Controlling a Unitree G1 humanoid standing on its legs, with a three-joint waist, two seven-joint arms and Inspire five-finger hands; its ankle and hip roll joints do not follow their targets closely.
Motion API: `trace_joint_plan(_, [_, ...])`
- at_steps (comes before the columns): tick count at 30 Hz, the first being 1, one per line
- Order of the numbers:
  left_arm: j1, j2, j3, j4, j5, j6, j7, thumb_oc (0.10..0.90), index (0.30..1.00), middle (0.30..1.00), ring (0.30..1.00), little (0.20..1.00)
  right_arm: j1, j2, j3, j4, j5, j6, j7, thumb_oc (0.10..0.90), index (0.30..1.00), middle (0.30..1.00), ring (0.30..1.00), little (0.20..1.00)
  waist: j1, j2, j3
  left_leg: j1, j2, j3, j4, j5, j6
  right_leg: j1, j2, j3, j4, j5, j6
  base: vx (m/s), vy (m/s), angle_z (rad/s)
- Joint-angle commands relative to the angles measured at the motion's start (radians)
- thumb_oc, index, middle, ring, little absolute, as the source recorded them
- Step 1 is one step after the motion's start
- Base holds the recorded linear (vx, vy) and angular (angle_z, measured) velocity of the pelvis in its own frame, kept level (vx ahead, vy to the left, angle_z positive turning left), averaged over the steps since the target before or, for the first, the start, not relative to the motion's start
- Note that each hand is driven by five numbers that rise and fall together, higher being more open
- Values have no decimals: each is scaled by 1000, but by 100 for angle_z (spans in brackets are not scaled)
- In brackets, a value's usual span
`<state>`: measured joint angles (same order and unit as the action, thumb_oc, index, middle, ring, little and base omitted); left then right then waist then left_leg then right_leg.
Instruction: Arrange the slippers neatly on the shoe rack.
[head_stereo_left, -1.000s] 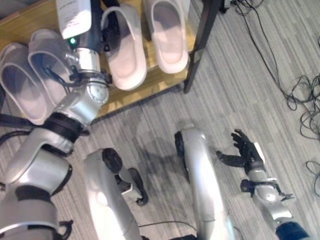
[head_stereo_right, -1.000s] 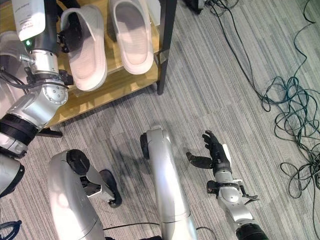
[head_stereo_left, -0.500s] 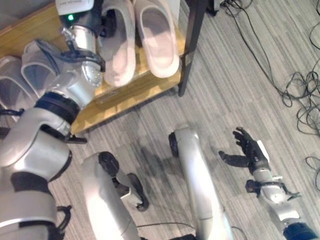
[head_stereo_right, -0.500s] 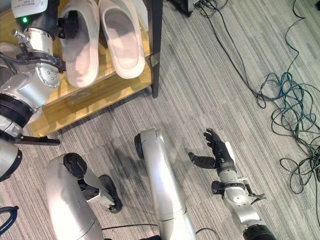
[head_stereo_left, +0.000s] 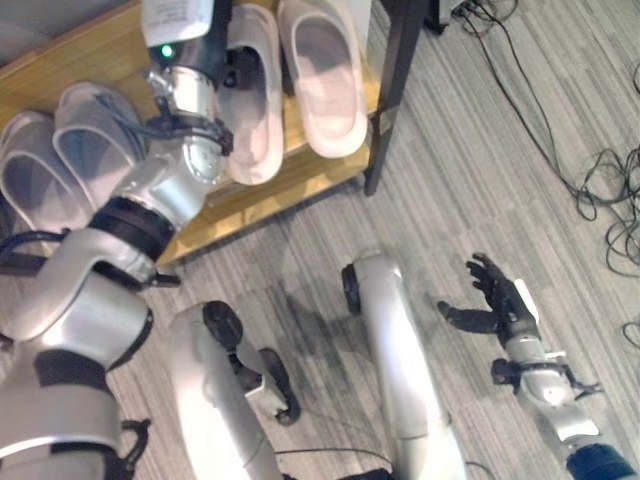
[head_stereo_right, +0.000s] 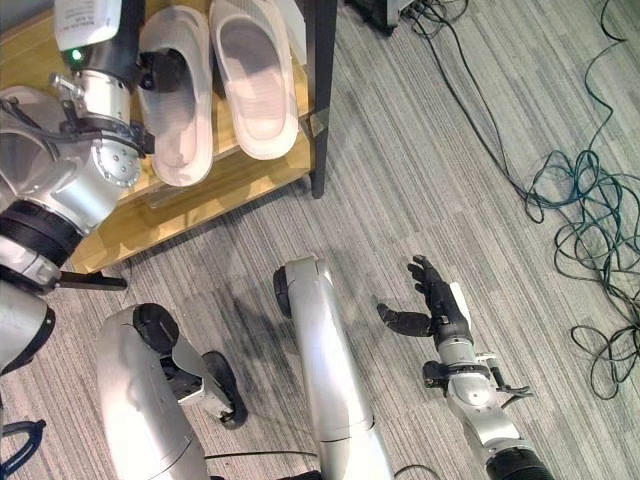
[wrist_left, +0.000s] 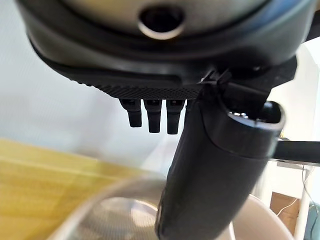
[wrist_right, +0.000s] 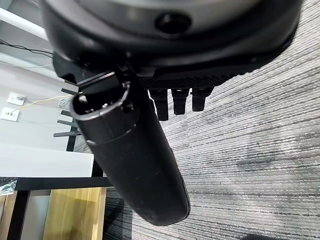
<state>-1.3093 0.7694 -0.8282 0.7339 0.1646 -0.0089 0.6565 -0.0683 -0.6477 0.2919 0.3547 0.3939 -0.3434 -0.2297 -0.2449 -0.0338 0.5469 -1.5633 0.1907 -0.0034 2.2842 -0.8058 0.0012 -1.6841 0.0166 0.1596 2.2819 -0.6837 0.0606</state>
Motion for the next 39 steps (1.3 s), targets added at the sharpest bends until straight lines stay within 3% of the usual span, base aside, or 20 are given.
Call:
trace_joint_plan(1, [-88, 43, 110, -16, 37, -33, 45, 800, 900, 900, 900, 900, -14, -45, -59, -166, -19, -80, -32, 800, 900, 900, 900, 900, 11, -46, -27, -7, -80, -56, -42, 31, 31, 114, -97, 25, 30, -146, -79, -27, -22, 4])
trace_joint_plan(21, [261, 134, 353, -482, 51, -121, 86, 800, 900, 900, 900, 900, 27, -31, -95, -201, -103, -71, -71, 800, 900, 900, 900, 900, 57, -32, -27, -7, -86, -46, -42, 14, 20, 114, -122, 4, 39, -165, -86, -1, -2, 1])
trace_joint_plan(29, [451, 103, 506, -624, -12, -155, 97, 800, 900, 900, 900, 900, 40, -22, -108, -213, -137, -55, -88, 800, 900, 900, 900, 900, 73, -18, -27, -7, -89, -48, -39, 8, 18, 114, -119, 4, 47, -169, -86, 4, -3, 3])
trace_joint_plan(33, [591, 15, 603, -724, -253, -247, 36, 800, 900, 900, 900, 900, 42, -2, -118, -220, -165, -23, -108, 800, 900, 900, 900, 900, 79, -12, -27, -7, -94, -43, -45, 2, 20, 114, -122, 14, 51, -175, -89, 11, -4, 3])
trace_joint_plan(39, [685, -41, 626, -799, -449, -291, -44, 800, 900, 900, 900, 900, 48, 7, -114, -230, -185, 5, -110, 800, 900, 900, 900, 900, 86, -6, -27, -7, -93, -40, -40, 2, 17, 114, -124, 21, 64, -172, -91, 7, -8, 6])
